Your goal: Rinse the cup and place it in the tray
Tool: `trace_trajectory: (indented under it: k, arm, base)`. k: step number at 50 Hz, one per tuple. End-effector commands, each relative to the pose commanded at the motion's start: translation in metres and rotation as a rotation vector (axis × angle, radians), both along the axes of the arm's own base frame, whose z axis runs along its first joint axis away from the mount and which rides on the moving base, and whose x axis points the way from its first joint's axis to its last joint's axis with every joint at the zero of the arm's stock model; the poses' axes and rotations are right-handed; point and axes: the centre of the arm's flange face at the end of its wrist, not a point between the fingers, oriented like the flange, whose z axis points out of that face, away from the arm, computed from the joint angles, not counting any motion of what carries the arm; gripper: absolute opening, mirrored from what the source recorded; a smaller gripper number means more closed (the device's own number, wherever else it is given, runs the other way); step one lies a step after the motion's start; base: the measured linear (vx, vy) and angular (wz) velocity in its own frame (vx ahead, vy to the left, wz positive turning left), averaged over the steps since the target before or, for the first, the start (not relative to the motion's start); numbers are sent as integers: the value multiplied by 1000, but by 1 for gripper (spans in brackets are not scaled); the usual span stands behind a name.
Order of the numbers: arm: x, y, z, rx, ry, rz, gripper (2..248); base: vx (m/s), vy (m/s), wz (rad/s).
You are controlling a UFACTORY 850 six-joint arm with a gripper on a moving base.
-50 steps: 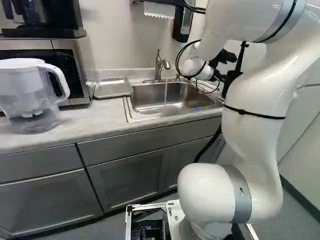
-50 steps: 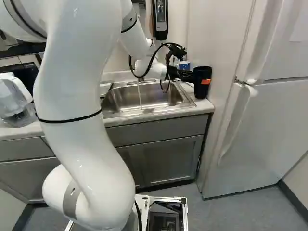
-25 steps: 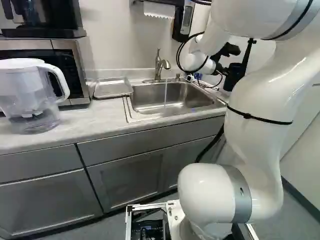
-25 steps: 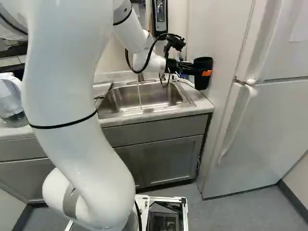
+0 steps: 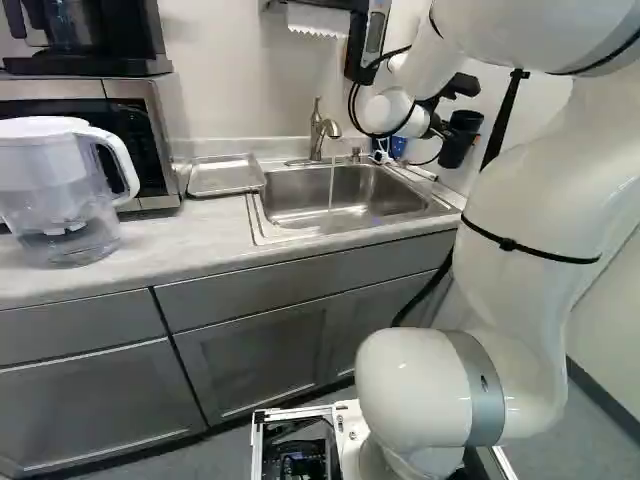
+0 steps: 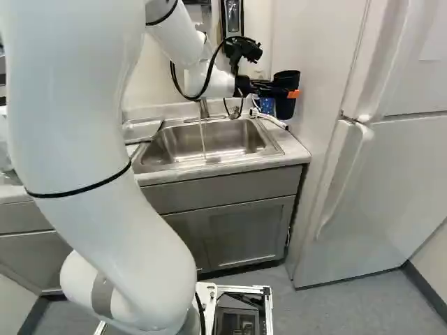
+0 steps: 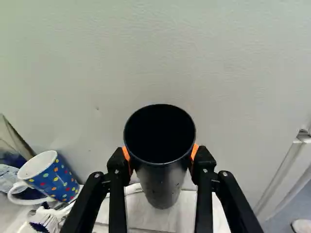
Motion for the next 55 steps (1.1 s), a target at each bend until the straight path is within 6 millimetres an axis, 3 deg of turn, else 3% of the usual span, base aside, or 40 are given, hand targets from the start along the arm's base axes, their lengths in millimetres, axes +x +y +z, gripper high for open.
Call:
trace_trajectory:
  k: [32,55]
  arm:
    - [13,-3,43,-61,-41,156,126]
    - [-2,5,72,-122,-38,307,126]
  base:
    - [0,0,0]
    - [0,0,0]
